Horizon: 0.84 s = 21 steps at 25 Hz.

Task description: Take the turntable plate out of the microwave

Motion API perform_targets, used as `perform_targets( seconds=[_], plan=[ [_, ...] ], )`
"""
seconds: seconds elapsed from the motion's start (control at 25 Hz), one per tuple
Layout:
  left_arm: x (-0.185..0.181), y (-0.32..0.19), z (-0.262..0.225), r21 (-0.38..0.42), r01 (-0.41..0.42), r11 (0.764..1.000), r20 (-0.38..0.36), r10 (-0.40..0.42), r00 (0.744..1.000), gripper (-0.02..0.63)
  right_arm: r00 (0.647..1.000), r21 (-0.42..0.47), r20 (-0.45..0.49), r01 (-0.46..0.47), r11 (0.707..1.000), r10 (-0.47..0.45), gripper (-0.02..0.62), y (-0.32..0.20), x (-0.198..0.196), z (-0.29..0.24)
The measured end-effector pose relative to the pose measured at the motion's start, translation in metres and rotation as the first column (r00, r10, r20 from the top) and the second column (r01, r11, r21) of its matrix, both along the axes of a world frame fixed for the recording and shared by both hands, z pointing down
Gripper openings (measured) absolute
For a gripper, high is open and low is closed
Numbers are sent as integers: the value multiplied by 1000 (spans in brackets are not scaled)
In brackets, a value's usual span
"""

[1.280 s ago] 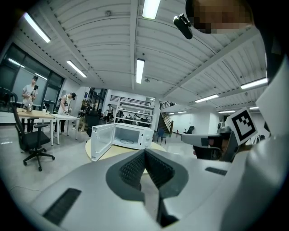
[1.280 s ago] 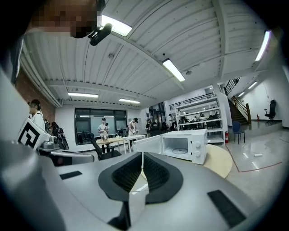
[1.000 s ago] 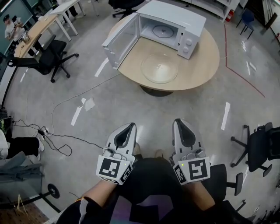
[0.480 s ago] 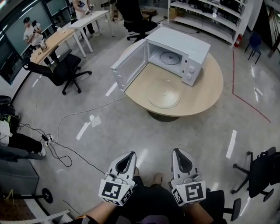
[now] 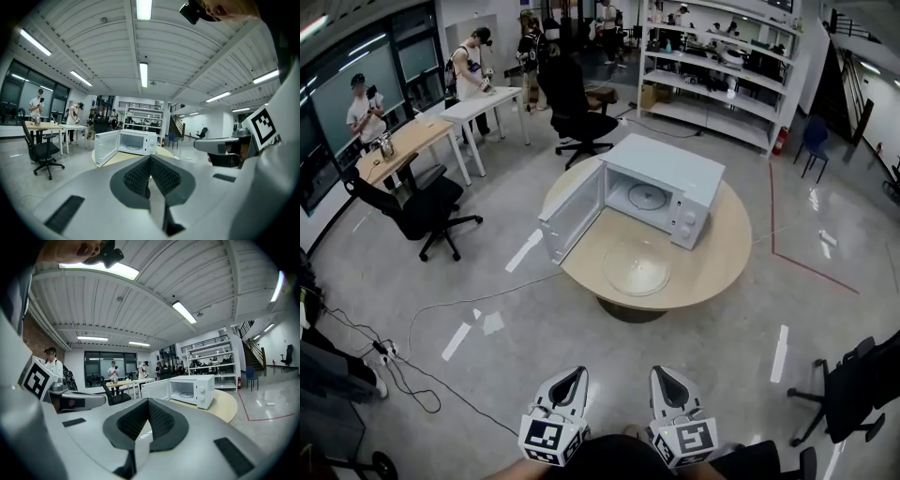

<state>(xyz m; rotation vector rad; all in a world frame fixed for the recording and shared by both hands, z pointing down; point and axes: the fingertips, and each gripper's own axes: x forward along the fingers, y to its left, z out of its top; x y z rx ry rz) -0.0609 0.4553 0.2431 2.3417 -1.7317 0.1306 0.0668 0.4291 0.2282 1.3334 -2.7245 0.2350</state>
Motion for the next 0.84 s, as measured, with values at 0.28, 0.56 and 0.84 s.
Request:
perform_targets(
  seconds=[0.28, 0.56, 0.84],
  plan=[
    [-8, -2, 1, -8, -40, 999, 2, 40, 999, 46, 999, -41, -14, -31, 999, 31, 15, 3, -15, 12],
    [-20, -7, 9, -9, -36, 999, 4, 36, 999, 46, 999, -56, -20, -52, 997, 51, 15, 0, -22, 23],
    [-34, -9, 12, -5, -24, 1000, 14, 24, 1000, 46, 999, -36, -22, -48, 998, 47, 15, -1, -35, 20]
  ],
)
